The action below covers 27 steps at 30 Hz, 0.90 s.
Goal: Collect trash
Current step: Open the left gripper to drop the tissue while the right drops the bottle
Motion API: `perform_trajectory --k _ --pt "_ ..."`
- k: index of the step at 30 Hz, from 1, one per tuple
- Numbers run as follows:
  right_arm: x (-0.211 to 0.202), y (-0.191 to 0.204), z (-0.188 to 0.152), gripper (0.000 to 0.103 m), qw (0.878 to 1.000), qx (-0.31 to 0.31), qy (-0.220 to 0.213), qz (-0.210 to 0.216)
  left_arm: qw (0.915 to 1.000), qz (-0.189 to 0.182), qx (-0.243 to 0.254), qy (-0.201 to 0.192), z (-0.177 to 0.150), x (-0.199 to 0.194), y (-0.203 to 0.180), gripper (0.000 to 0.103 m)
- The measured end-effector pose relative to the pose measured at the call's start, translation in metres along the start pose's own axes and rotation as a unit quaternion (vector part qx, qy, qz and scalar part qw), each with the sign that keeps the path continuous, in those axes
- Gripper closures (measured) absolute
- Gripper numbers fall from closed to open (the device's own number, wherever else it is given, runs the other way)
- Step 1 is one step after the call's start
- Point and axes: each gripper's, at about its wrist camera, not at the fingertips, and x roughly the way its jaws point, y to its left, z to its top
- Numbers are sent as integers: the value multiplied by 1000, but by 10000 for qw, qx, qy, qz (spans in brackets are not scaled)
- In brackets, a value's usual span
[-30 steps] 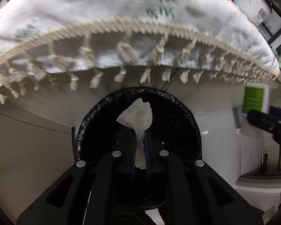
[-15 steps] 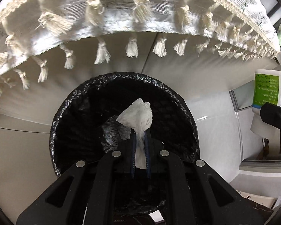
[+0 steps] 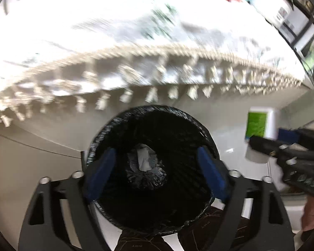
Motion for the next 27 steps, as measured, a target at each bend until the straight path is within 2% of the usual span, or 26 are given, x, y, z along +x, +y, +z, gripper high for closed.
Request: perform_trajectory --k 3,12,27 --pt "10 15 1 59 9999 -117 33 33 9997 73 -177 -169 4 -25 17 6" --pt "47 53 4 59 9992 -326 216 127 9972 283 -603 -330 1 -63 58 6" --pt "90 75 4 59 9975 -607 360 25 9928 584 -1035 -152 -24 -62 105 6"
